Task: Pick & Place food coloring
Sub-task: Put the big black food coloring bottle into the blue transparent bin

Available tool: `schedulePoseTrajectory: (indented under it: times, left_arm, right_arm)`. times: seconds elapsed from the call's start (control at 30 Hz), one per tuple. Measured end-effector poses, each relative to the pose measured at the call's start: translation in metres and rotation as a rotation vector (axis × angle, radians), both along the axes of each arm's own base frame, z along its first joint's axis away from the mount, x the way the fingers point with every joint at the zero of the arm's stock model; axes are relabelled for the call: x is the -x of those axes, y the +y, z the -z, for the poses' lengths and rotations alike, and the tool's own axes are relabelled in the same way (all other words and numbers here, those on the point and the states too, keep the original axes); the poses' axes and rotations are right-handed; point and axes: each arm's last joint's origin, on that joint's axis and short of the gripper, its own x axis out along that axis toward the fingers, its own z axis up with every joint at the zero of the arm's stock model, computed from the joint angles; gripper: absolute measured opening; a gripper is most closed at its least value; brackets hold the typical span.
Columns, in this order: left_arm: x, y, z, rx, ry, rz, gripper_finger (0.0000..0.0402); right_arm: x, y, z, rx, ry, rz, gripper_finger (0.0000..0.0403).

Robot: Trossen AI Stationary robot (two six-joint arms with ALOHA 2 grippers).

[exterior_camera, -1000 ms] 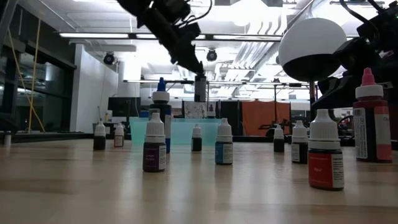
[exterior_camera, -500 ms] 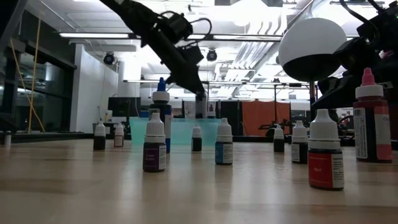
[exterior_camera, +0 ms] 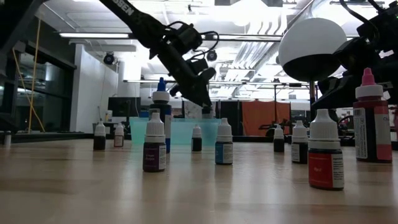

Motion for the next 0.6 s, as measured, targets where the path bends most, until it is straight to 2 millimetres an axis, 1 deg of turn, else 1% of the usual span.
schedulePoseTrajectory:
  times: [0.2,0.5,0.6]
  left_arm:
    - [-0.007,0.001,0.008,-0.012,-0.017,-0.004,0.0097]
    - [-0.008,0.005,0.02,-0.035,0.021,-0.05,0.0097]
    - [-0.013,0.007,0.024,-0.052,0.005,-0.051,0.0097]
  right_arm:
    - [0.0,0.0,0.0,0.0,-0.001,0.0,0.0]
    - [0.0,0.0,0.0,0.0,0.001,0.0,0.0]
    - [0.0,0.0,0.0,0.0,0.0,0.0,0.0]
